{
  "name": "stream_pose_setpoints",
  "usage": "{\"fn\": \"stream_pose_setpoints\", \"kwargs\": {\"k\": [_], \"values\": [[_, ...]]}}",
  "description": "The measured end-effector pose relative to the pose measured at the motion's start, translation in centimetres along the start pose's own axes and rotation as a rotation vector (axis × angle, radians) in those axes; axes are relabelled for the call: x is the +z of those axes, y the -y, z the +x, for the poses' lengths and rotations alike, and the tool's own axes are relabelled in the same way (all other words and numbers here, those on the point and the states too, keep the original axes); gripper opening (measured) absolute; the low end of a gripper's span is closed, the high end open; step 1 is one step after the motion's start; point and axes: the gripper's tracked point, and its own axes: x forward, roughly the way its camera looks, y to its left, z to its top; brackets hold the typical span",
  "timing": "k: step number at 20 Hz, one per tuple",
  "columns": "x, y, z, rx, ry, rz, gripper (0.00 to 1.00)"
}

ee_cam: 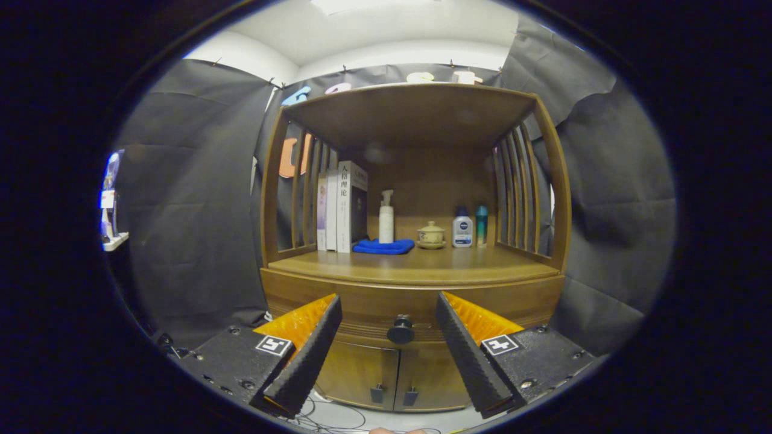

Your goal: Pull open the drawer, take out the items inside it, and place them on the countertop above the cabinet.

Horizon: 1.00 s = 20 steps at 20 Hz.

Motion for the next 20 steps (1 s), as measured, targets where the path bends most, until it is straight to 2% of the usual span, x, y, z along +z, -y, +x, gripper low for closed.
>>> {"fn": "stream_pose_setpoints", "kwargs": {"k": [8,15,18,19,20], "values": [[-2.5,0.5,4.0,-0.043,-0.049,-0.015,0.99],[-7.0,1.5,8.2,-0.078,-0.148,0.002,0.99],[-7.9,2.1,9.1,-0.101,-0.161,-0.010,0.93],[-8.5,2.2,9.2,-0.105,-0.165,-0.012,0.84],[-8.8,2.2,9.2,-0.108,-0.171,-0.007,0.80]]}}
